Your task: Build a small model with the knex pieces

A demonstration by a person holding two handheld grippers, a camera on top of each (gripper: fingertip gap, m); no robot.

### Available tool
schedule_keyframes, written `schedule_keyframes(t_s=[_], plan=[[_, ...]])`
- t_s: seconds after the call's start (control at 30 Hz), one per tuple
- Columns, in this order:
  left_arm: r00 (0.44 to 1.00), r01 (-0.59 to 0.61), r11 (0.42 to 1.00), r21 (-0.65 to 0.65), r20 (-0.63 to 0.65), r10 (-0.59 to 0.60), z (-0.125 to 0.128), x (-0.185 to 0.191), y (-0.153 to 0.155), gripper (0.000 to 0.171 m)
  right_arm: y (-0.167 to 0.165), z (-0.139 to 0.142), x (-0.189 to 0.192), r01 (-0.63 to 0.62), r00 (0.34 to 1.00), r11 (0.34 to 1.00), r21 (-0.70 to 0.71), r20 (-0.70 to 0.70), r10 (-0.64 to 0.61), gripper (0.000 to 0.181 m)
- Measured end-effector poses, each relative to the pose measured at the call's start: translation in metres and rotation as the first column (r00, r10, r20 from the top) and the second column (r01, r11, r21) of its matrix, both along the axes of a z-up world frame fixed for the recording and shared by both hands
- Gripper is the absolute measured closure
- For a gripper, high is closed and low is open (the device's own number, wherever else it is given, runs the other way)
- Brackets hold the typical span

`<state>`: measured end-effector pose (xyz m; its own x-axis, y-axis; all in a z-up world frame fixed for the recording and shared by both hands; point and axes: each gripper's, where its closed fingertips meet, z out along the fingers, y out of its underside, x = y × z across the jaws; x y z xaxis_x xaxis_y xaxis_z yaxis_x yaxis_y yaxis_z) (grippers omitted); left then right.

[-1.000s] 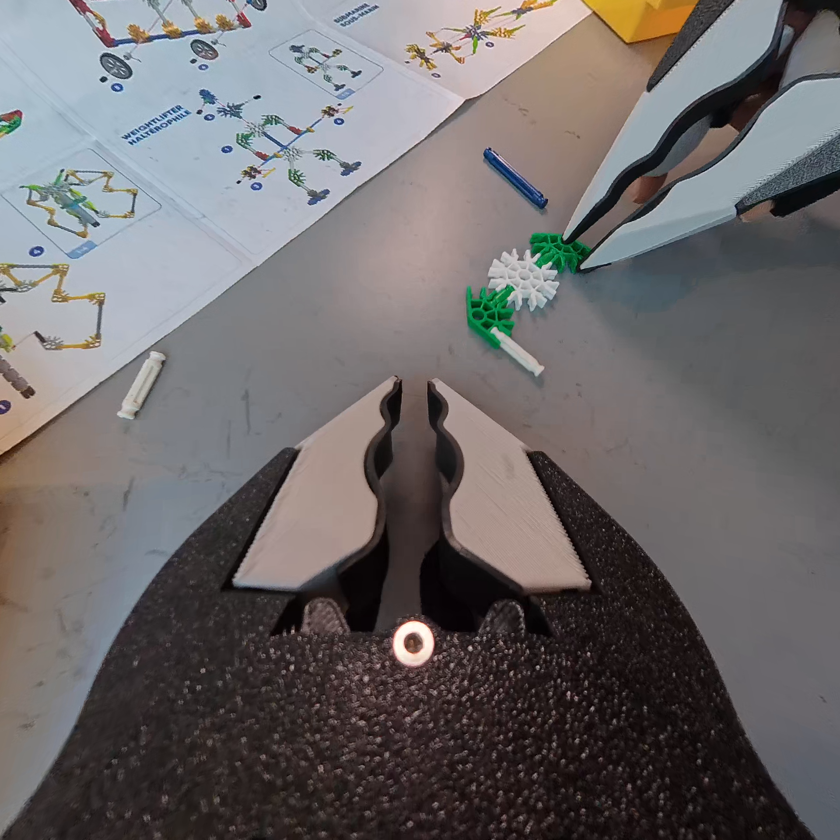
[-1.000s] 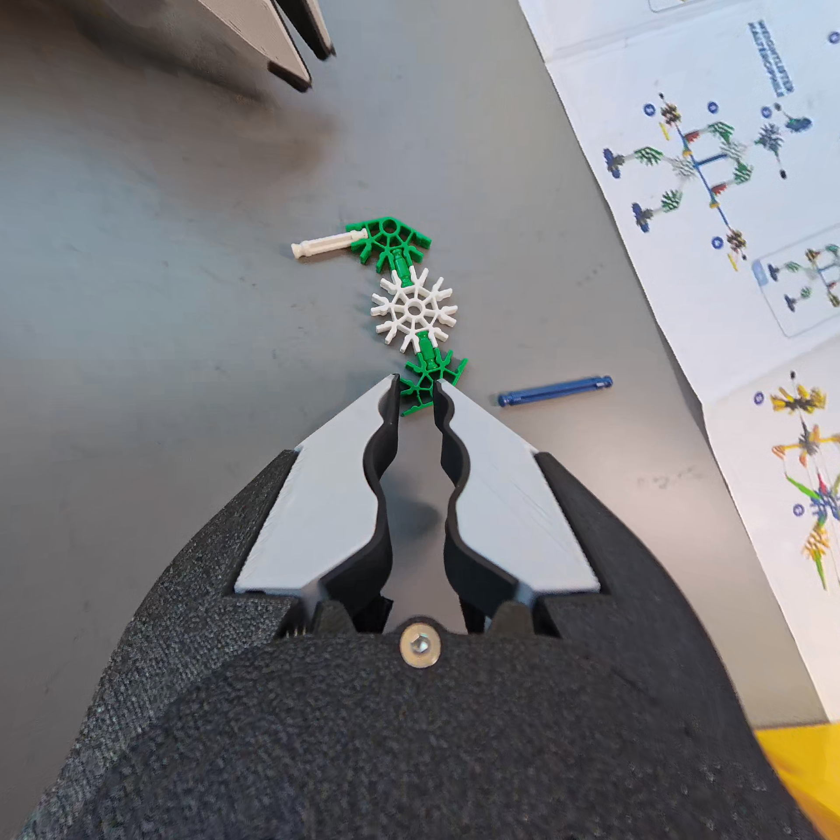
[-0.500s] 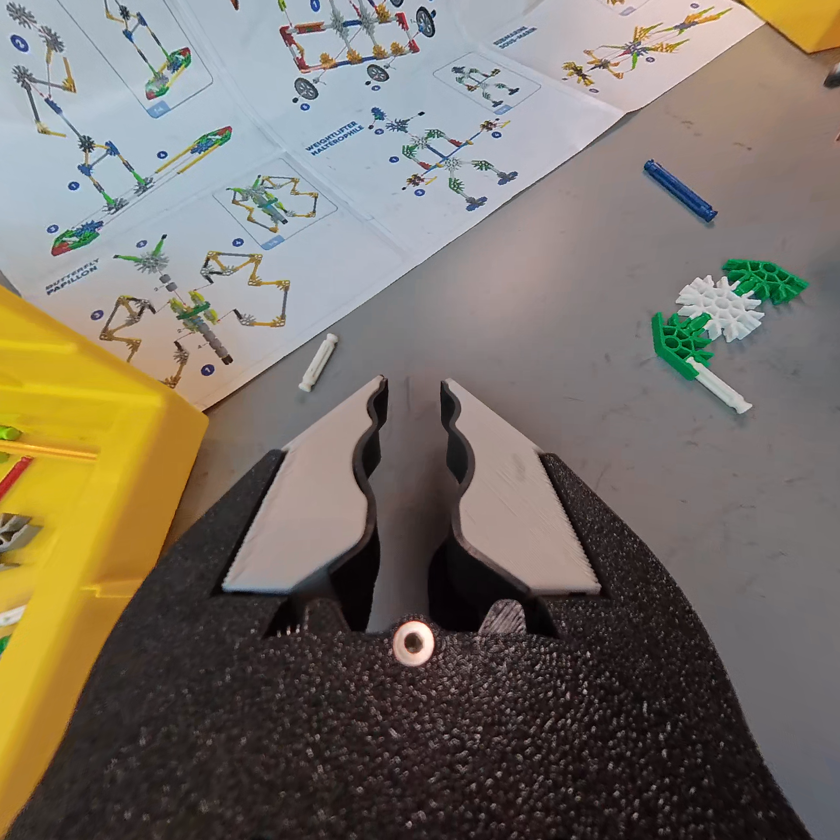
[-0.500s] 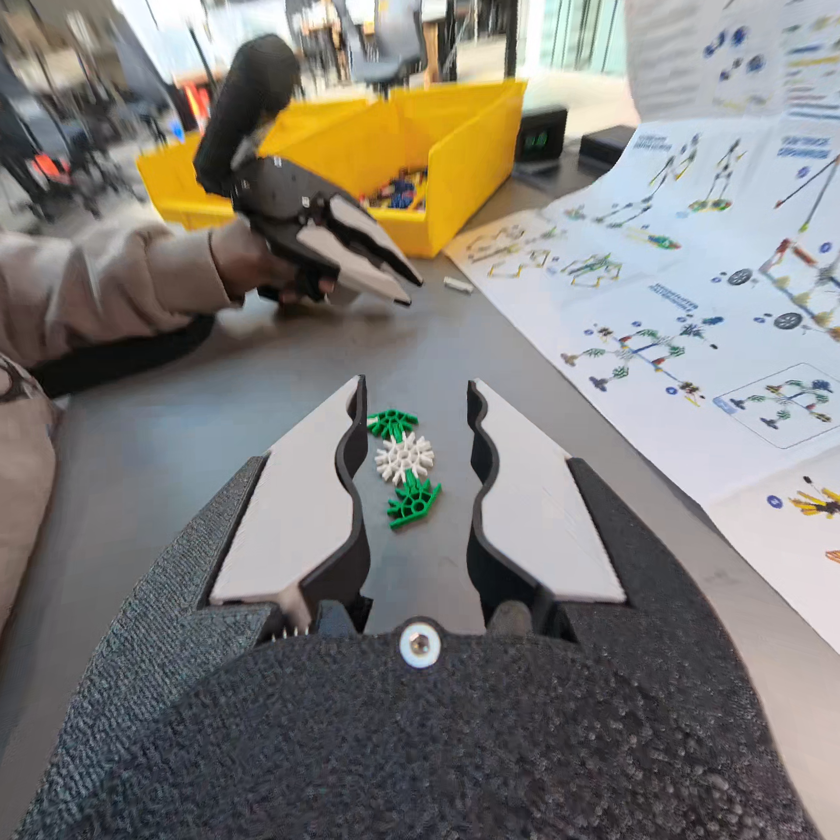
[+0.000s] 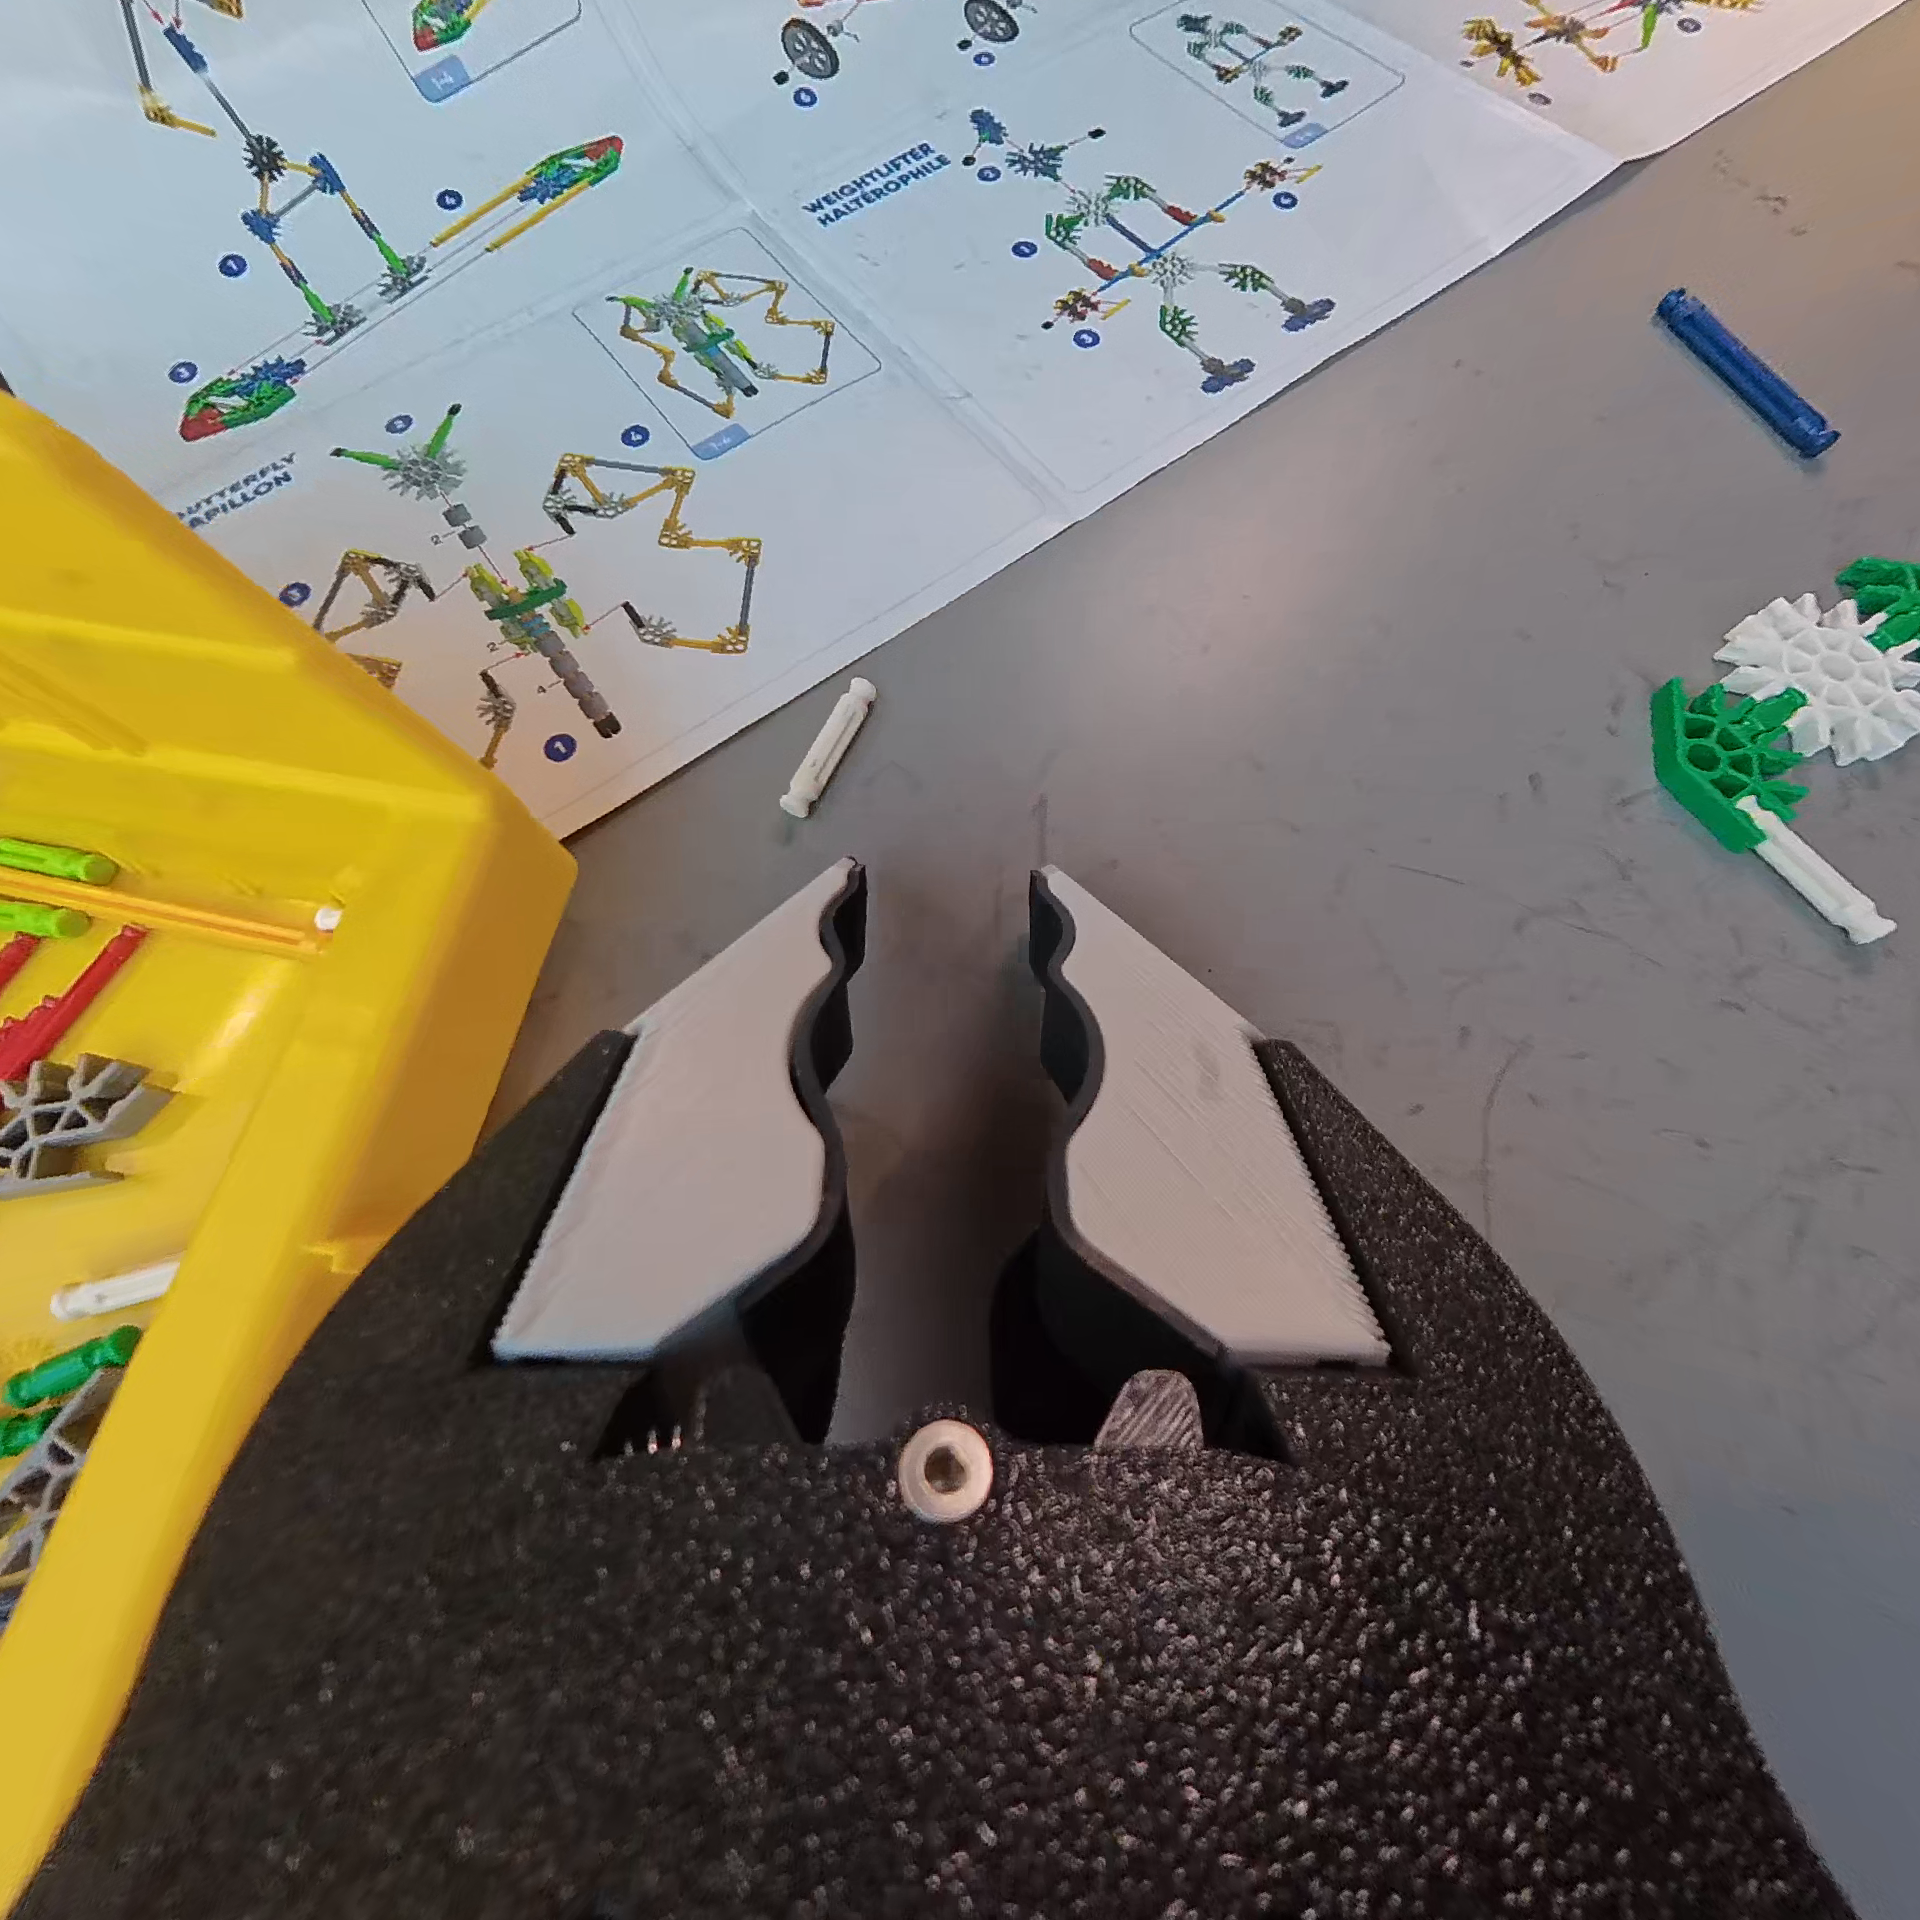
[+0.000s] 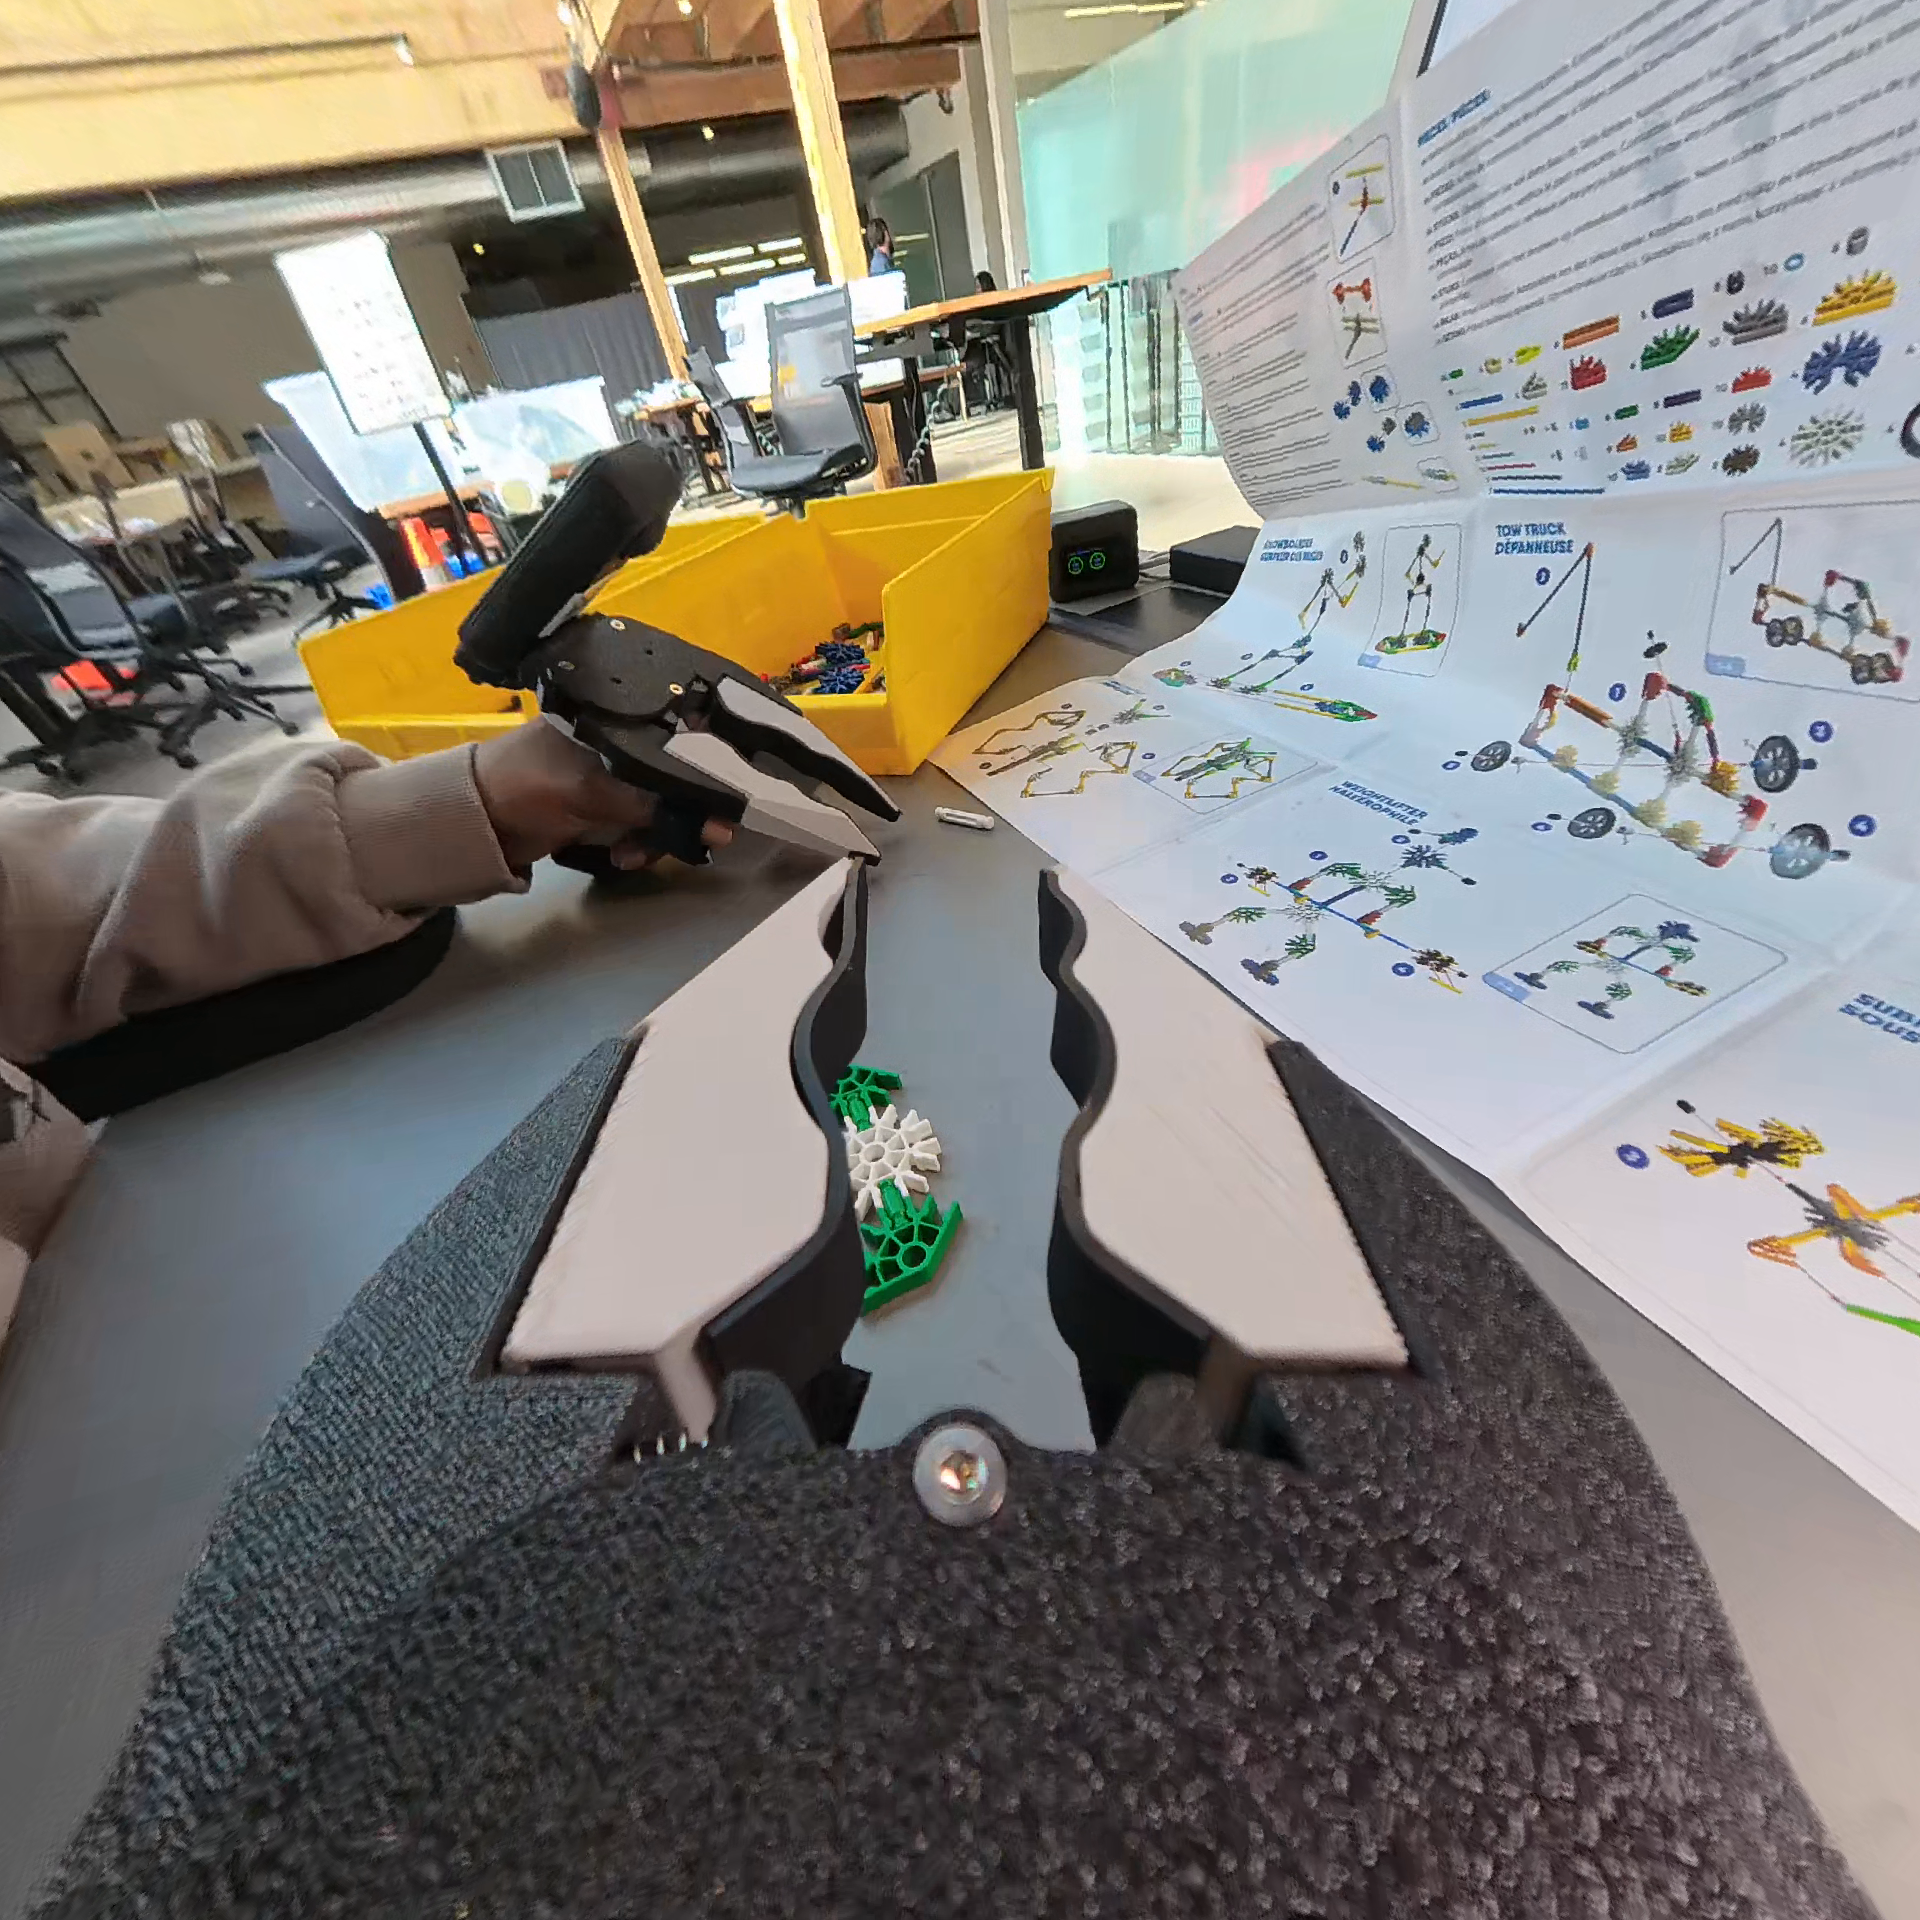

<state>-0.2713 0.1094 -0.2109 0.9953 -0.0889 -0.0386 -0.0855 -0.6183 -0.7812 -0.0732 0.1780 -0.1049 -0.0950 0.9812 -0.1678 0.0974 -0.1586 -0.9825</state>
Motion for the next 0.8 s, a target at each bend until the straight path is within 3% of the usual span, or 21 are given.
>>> schedule_keyframes(t_s=[0.23, 0.4, 0.47, 0.53, 0.6, 0.7, 0.8], plan=[[0.987, -0.088, 0.996, -0.016, -0.134, 0.085, -0.004, -0.024, 0.029, 0.144, -0.014, -0.010, -0.004, -0.029, 0.998, 0.992, 0.126, 0.068, 0.021, 0.153], [0.994, -0.099, 0.993, -0.061, 0.036, 0.102, -0.007, -0.021, 0.032, 0.162, -0.018, -0.014, -0.003, -0.041, 0.994, 0.980, 0.196, 0.104, 0.021, 0.156], [0.996, -0.075, 0.995, -0.072, 0.048, 0.078, -0.007, -0.019, 0.029, 0.167, -0.019, -0.016, -0.004, -0.045, 0.993, 0.975, 0.218, 0.120, 0.019, 0.156], [0.999, 0.014, 0.998, -0.064, 0.041, -0.011, -0.004, -0.004, 0.027, 0.168, -0.020, -0.019, -0.004, -0.051, 0.990, 0.970, 0.237, 0.140, 0.018, 0.156], [0.978, 0.197, 0.980, 0.015, 0.066, -0.198, 0.010, 0.037, 0.029, 0.168, -0.025, -0.025, -0.003, -0.087, 0.982, 0.961, 0.261, 0.185, 0.039, 0.156], [0.870, 0.481, 0.869, 0.116, 0.058, -0.489, 0.034, 0.114, 0.023, 0.168, -0.044, -0.044, 0.001, -0.230, 0.943, 0.921, 0.314, 0.306, 0.132, 0.155], [0.782, 0.613, 0.778, 0.140, 0.040, -0.623, 0.039, 0.172, 0.017, 0.168, -0.053, -0.066, 0.006, -0.315, 0.897, 0.859, 0.405, 0.423, 0.130, 0.152]])
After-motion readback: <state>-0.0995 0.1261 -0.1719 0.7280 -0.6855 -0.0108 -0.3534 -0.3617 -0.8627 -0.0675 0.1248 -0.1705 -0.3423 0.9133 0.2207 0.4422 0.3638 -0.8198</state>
